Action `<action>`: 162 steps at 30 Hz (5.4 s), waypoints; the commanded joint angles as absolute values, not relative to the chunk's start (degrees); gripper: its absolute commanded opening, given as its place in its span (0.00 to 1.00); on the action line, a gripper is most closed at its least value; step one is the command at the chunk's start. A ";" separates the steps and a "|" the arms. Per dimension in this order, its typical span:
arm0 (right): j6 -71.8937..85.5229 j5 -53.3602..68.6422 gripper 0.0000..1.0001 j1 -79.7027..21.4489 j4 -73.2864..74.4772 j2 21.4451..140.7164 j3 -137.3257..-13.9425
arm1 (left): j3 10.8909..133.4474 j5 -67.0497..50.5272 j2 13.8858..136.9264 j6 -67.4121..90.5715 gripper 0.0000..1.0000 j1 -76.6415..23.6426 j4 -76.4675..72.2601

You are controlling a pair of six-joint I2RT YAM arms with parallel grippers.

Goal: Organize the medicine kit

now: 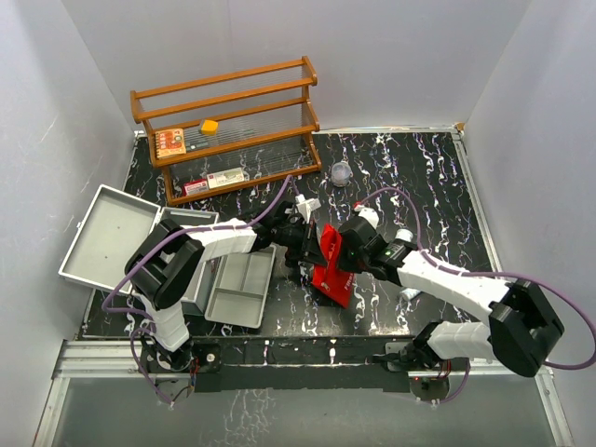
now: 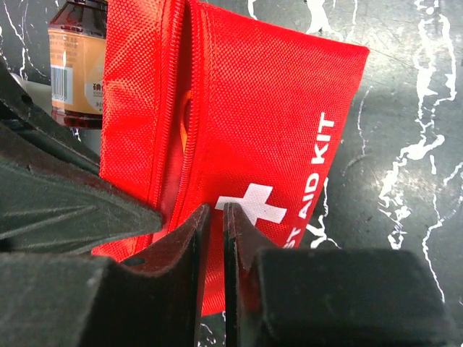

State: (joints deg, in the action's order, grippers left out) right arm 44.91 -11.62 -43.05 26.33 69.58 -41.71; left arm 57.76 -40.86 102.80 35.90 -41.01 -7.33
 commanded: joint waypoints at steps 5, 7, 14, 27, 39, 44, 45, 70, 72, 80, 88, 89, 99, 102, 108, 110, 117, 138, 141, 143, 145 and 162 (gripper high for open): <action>43.29 -10.74 0.11 -42.94 19.91 71.67 -40.84 | 61.10 -42.54 103.27 34.68 0.02 -41.22 -6.75; 43.26 -11.89 0.11 -42.81 20.88 70.29 -41.41 | 61.39 -42.56 103.92 34.55 0.02 -41.16 -6.39; 45.54 -21.92 0.19 -40.95 26.82 62.98 -40.81 | 62.57 -41.27 104.86 34.08 0.15 -41.18 -5.32; 45.13 -20.08 0.22 -37.57 28.27 65.88 -36.98 | 59.23 -41.87 102.78 36.07 0.04 -41.18 -7.05; 14.88 -2.39 0.46 -33.00 15.99 59.13 -45.33 | 71.10 -55.62 100.58 3.44 0.00 -41.22 18.09; 10.63 7.33 0.54 -26.97 11.48 59.09 -46.70 | 69.71 -58.03 97.39 -1.85 0.00 -41.17 20.23; 10.63 10.21 0.53 -25.03 10.10 59.34 -47.05 | 69.70 -58.92 97.00 -3.13 0.00 -41.21 21.19; -5.45 63.33 0.47 -18.93 5.50 67.08 -48.76 | 78.66 -58.06 97.32 -31.14 0.00 -40.52 44.19; -5.89 61.37 0.47 -18.98 6.16 66.13 -48.06 | 80.63 -59.77 99.41 -32.21 0.00 -40.52 46.02; -12.53 58.10 0.44 -20.61 3.35 62.22 -41.67 | 81.67 -60.49 101.10 -34.45 0.00 -40.52 45.62; -19.69 53.30 0.44 -24.92 8.29 64.63 -41.89 | 81.12 -61.49 99.86 -36.85 0.00 -40.51 45.68; -20.02 53.10 0.44 -25.04 8.41 64.71 -41.92 | 81.08 -61.52 99.65 -37.25 0.00 -40.48 46.13; -23.56 51.45 0.33 -28.61 15.75 64.79 -42.08 | 83.43 -59.09 100.02 -40.59 0.00 -40.47 48.39; -23.52 50.83 0.29 -28.95 16.05 64.62 -41.96 | 84.18 -59.17 99.81 -41.25 0.00 -40.52 48.82; -22.85 49.94 0.39 -28.98 15.83 63.37 -41.82 | 83.73 -59.44 99.37 -43.15 0.00 -40.46 50.88; -22.62 50.43 0.41 -29.00 15.50 63.43 -41.84 | 83.39 -60.38 99.01 -43.23 0.00 -40.43 50.69; -22.99 50.93 0.00 -28.96 15.72 63.58 -41.91 | 82.42 -62.66 97.89 -42.03 0.03 -39.93 49.11; -19.70 55.43 0.00 -23.82 17.33 66.78 -45.16 | 42.60 -41.34 64.50 3.90 0.70 -33.50 -4.07; -19.30 56.04 0.00 -23.00 17.89 66.13 -46.19 | 38.18 -42.99 59.46 -0.11 0.70 -33.57 -4.21; -19.25 56.28 0.00 -22.54 18.52 65.44 -46.77 | 36.53 -44.32 57.02 -2.62 0.71 -33.65 -4.01; -19.06 56.95 0.00 -21.98 18.63 64.48 -46.99 | 36.35 -45.35 55.55 -4.73 0.71 -33.71 -2.94; -13.54 63.63 0.00 -18.94 18.78 59.78 -52.32 | 32.55 -48.98 54.61 -0.90 0.72 -33.75 -13.90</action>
